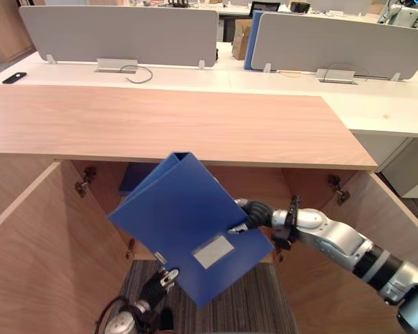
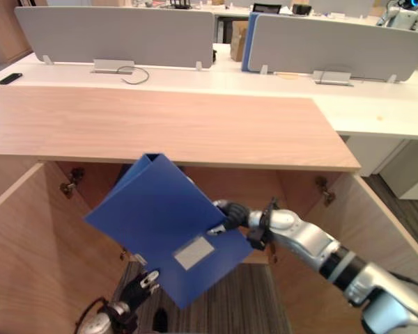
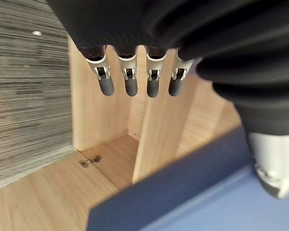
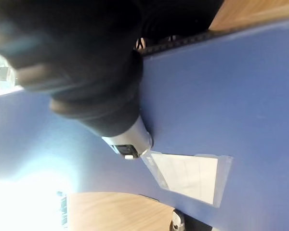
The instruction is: Walk over to the cabinet, pick up the folder, carry it to the office cabinet, place the folder inside the office cabinet, then close the office cabinet door
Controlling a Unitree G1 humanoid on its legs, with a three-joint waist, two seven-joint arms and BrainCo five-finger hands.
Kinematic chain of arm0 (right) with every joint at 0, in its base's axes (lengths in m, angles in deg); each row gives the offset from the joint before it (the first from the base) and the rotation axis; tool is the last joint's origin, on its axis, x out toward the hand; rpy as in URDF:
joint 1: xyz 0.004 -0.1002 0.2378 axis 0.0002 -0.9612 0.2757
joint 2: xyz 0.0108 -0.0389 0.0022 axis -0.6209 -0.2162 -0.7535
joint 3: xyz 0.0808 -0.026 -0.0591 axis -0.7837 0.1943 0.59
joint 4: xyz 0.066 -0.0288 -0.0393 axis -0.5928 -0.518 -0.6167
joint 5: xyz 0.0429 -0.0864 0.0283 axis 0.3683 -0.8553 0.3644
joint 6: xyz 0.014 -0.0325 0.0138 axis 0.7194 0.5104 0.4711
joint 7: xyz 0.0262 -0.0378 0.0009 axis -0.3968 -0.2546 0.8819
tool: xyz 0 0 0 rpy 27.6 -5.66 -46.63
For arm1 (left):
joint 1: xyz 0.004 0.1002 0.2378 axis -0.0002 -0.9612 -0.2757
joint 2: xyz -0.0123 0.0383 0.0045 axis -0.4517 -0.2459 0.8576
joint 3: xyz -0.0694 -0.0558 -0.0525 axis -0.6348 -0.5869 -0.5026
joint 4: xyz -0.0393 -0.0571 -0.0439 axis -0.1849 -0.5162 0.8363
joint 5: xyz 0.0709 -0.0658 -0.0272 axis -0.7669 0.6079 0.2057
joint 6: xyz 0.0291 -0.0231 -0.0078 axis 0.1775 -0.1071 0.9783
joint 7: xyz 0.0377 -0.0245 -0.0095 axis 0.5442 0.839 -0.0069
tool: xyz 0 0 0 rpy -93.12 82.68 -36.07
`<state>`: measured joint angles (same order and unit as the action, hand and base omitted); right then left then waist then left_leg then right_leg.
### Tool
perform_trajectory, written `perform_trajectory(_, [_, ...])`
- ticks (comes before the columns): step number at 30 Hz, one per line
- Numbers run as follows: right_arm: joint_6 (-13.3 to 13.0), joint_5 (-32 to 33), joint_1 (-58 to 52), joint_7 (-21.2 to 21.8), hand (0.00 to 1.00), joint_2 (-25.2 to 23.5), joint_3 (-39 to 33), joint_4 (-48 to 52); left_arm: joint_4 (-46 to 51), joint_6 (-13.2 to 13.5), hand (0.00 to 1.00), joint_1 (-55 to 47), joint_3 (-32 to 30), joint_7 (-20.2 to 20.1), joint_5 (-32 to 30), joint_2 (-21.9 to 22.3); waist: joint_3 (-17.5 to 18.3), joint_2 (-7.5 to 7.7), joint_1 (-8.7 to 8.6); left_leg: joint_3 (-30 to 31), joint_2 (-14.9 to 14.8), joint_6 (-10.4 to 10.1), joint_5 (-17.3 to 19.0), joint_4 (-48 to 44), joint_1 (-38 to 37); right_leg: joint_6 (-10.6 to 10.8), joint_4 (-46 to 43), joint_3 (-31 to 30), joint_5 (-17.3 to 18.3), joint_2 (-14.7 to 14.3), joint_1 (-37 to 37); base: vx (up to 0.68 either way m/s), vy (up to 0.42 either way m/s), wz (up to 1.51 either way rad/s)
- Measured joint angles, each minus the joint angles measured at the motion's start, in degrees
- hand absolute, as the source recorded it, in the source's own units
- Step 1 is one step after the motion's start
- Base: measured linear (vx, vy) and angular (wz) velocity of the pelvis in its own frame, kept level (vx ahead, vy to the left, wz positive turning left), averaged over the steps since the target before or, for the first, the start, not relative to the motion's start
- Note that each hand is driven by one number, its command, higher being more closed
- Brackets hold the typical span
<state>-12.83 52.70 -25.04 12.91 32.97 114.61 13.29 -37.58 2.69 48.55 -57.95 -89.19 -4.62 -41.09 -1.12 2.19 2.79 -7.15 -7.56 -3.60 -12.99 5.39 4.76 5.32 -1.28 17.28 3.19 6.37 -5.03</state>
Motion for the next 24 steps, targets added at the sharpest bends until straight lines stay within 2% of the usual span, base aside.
perform_trajectory(1, [0.0,0.1,-1.1,1.9,1.00,0.9,-1.2,0.6,-3.5,-1.0,0.00,0.4,-2.4,0.9,0.9,1.0,0.0,0.08,-0.08,0.0,-0.1,-0.1,0.0,0.0,0.0,0.0,0.0,0.0,0.0,0.0,0.0,0.05,-0.022,-0.08])
perform_trajectory(3, [-1.5,-0.5,-5.8,8.3,1.00,4.7,-4.2,8.5,-15.7,-4.0,0.00,0.5,-11.4,4.3,3.3,1.6,-0.2,0.48,-0.61,-0.4,-0.6,-0.5,0.4,0.0,-0.3,-0.1,0.3,-0.4,0.1,-0.4,-0.1,0.05,-0.020,-0.12])
perform_trajectory(6, [-4.1,-3.4,-9.0,10.9,1.00,4.5,-5.9,10.6,-20.8,-4.8,0.00,-0.8,-15.9,5.7,4.1,1.0,-0.4,0.91,-0.56,-0.6,-0.9,-0.7,0.6,0.0,-1.0,-0.4,0.4,-0.5,0.3,-0.5,-0.6,0.02,-0.012,-0.05])
perform_trajectory(9, [-5.7,-17.2,-11.9,12.3,1.00,3.7,-6.4,10.1,-23.1,-5.3,0.00,-1.4,-19.4,5.8,2.7,1.8,-0.4,1.09,0.12,-0.3,-0.9,-0.8,0.7,0.0,-1.0,-0.5,0.4,-0.4,0.5,-0.5,-0.6,-0.02,0.019,0.05])
perform_trajectory(10, [-6.5,-25.1,-13.5,13.0,1.00,0.6,-6.2,7.6,-23.3,-5.6,0.00,-1.6,-20.8,5.8,1.6,2.0,-0.5,1.31,0.23,-0.3,-0.8,-0.9,0.8,0.0,-1.1,-0.5,0.4,-0.4,0.5,-0.4,-0.8,-0.02,0.030,0.04])
perform_trajectory(13, [-7.9,-34.5,-14.1,12.8,1.00,-7.0,-6.3,0.5,-23.6,-6.2,0.00,-1.5,-22.3,5.9,1.0,2.1,-1.0,1.25,0.52,-0.4,-0.7,-0.7,1.0,-0.3,-1.1,-0.3,-0.3,-0.5,0.9,-0.2,-0.6,-0.01,0.008,-0.01])
perform_trajectory(14, [-8.4,-40.3,-13.6,12.3,1.00,-12.8,-6.4,-6.2,-23.0,-6.2,0.00,-1.1,-22.9,6.4,1.0,2.1,-1.7,1.23,0.95,-0.4,-0.8,-0.4,1.2,-0.8,-0.6,-0.4,-1.8,-0.6,1.4,-0.1,0.5,-0.05,0.025,-0.03])
perform_trajectory(15, [-8.5,-43.0,-12.6,11.6,1.00,-16.1,-6.5,-10.6,-22.5,-6.2,0.00,-0.5,-22.9,6.8,1.1,2.1,-3.0,1.23,1.37,-0.4,-0.9,-0.3,1.4,-1.8,-0.2,-0.5,-3.1,-0.7,1.8,0.1,1.1,-0.07,0.022,0.00])
perform_trajectory(16, [-8.5,-44.3,-11.8,11.1,1.00,-18.0,-6.7,-13.5,-22.2,-6.2,0.00,-0.1,-22.9,6.9,1.1,2.1,-4.0,0.94,1.66,-0.2,-1.0,-0.3,1.8,-2.9,0.7,-0.6,-4.1,-0.7,2.2,0.3,1.8,-0.10,0.016,0.03])
perform_trajectory(18, [-8.5,-46.2,-7.4,8.3,1.00,-24.1,-11.2,-25.1,-19.5,-6.3,0.00,1.5,-22.1,7.6,1.2,3.3,-8.3,0.23,2.67,0.3,-1.2,0.1,4.4,-9.6,4.7,-0.8,-9.2,-0.7,3.5,1.1,4.9,-0.13,0.020,0.02])
perform_trajectory(19, [-8.4,-46.0,-6.4,6.9,1.00,-25.2,-13.0,-27.5,-19.0,-6.3,0.00,1.8,-21.6,7.7,1.3,3.6,-9.3,-0.20,3.02,0.4,-1.3,0.1,4.9,-11.2,5.7,-0.8,-10.5,-0.8,3.9,1.3,5.8,-0.14,0.038,0.00])
perform_trajectory(21, [-8.3,-42.8,0.7,1.2,1.00,-28.5,-20.3,-38.0,-16.8,-6.2,0.00,2.6,-19.6,8.0,1.7,4.4,-13.1,-1.71,3.14,0.8,-1.5,0.7,7.3,-18.1,10.9,-0.9,-17.5,-1.5,6.3,2.5,11.0,-0.17,0.063,-0.03])
perform_trajectory(24, [-8.1,-36.8,9.6,-5.3,1.00,-28.8,-27.5,-46.0,-14.3,-5.8,0.00,4.1,-18.2,8.3,1.7,4.2,-17.2,-2.84,3.10,1.2,-1.3,1.1,9.1,-24.0,16.3,-0.8,-24.8,-2.0,9.6,4.0,16.6,-0.15,0.060,0.02])
